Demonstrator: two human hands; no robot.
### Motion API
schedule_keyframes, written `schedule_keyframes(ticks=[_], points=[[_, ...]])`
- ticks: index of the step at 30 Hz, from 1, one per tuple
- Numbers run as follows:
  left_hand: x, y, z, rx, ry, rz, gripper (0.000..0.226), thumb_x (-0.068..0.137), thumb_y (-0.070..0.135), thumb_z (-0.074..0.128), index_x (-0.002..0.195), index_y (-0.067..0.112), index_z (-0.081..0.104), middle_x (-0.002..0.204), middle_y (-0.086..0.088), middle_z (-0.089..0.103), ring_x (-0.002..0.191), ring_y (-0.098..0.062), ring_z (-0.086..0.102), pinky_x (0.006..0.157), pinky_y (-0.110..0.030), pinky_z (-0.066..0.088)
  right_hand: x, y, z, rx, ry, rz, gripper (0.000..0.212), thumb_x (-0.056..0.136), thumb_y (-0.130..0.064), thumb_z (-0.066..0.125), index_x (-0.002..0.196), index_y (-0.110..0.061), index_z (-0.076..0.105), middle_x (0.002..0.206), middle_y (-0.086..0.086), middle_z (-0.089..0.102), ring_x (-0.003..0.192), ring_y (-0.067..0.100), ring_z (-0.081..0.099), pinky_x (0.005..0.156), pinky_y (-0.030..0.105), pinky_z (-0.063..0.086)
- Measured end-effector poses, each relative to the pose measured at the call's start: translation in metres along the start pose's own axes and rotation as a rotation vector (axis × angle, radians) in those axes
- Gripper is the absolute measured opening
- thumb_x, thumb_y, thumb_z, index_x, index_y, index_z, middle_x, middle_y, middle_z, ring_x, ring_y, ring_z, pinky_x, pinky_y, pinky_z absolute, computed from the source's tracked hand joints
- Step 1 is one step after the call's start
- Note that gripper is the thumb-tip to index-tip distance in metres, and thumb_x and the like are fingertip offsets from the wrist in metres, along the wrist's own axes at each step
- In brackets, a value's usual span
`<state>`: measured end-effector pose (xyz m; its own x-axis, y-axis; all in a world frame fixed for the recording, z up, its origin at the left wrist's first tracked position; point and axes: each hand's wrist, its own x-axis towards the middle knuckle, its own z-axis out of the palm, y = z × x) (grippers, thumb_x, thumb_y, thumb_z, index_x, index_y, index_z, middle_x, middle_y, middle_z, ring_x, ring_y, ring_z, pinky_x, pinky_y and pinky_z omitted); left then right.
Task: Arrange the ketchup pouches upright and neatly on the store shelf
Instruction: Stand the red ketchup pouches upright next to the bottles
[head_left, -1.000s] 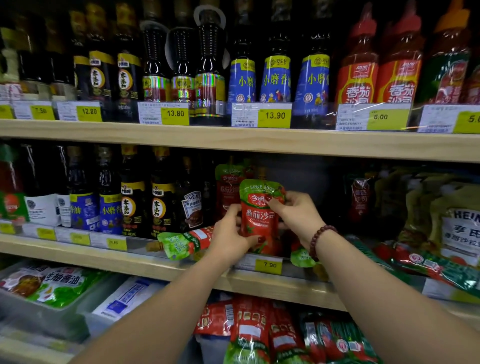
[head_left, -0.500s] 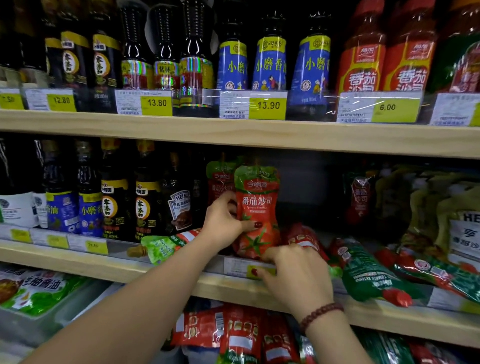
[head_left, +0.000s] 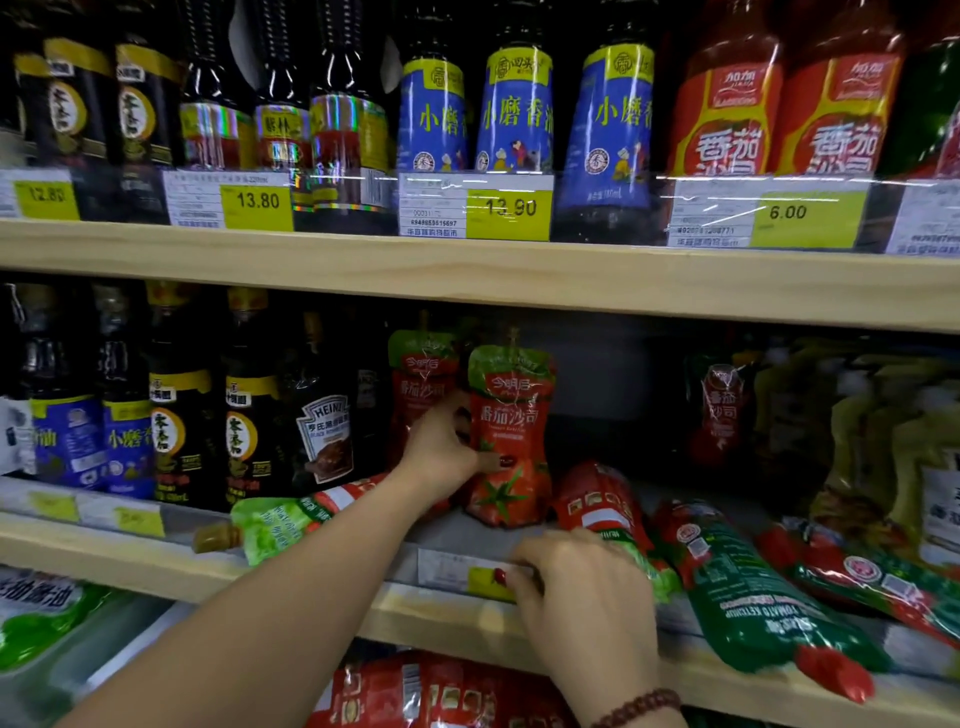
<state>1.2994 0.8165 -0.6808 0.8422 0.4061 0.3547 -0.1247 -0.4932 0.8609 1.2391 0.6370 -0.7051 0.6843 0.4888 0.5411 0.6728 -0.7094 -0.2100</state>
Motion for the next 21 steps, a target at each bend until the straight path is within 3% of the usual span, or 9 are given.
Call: schedule_keyframes(ticks=[2,4,6,11,21], points=[[-0.004,-0.001,0.002,0.074,0.03,0.068,0.082,0.057,0.013,0.086,0.126,0.023,0.042,0.102,0.0,0.063,0.099,-0.022,0.062,0.084,-0.035,0.051,0.0,-0.001,-0.001,0.004,-0.018,0.016,0.028,0.087,-0.044,0.044,0.102,-0.031,0.063,0.099,-0.012,0.062,0.095,0.009,0.052,0.08,0.025,0.039],[-0.012,-0.004,0.004,0.147,0.079,0.158,0.11,0.059,0.017,0.085,0.144,0.033,0.015,0.11,-0.002,0.062,0.105,-0.021,0.061,0.087,-0.032,0.049,-0.001,-0.002,-0.001,0.006,-0.032,0.043,0.029,0.087,-0.045,0.043,0.106,-0.033,0.062,0.103,-0.012,0.059,0.1,0.011,0.052,0.083,0.025,0.04],[-0.021,-0.005,0.005,0.247,0.073,0.242,0.127,0.06,0.023,0.084,0.138,0.054,-0.011,0.125,-0.007,0.058,0.112,-0.023,0.057,0.092,-0.032,0.046,-0.001,-0.003,-0.002,0.012,-0.025,0.091,0.029,0.086,-0.046,0.046,0.109,-0.036,0.061,0.106,-0.01,0.056,0.101,0.012,0.051,0.085,0.023,0.039],[-0.022,0.004,0.009,0.465,0.03,0.301,0.119,0.068,0.022,0.078,0.126,0.071,-0.014,0.133,-0.014,0.044,0.115,-0.035,0.054,0.092,-0.045,0.05,-0.002,-0.004,-0.006,-0.011,-0.015,0.172,0.026,0.083,-0.049,0.051,0.102,-0.038,0.063,0.103,-0.009,0.056,0.1,0.013,0.051,0.085,0.022,0.038],[0.006,-0.004,0.023,0.479,0.073,0.285,0.111,0.077,0.018,0.068,0.125,0.065,-0.02,0.11,-0.014,0.063,0.095,-0.031,0.064,0.082,-0.04,0.054,-0.003,0.004,-0.003,-0.003,-0.007,0.144,0.027,0.082,-0.053,0.05,0.097,-0.035,0.062,0.098,-0.01,0.058,0.101,0.008,0.044,0.083,0.022,0.028]])
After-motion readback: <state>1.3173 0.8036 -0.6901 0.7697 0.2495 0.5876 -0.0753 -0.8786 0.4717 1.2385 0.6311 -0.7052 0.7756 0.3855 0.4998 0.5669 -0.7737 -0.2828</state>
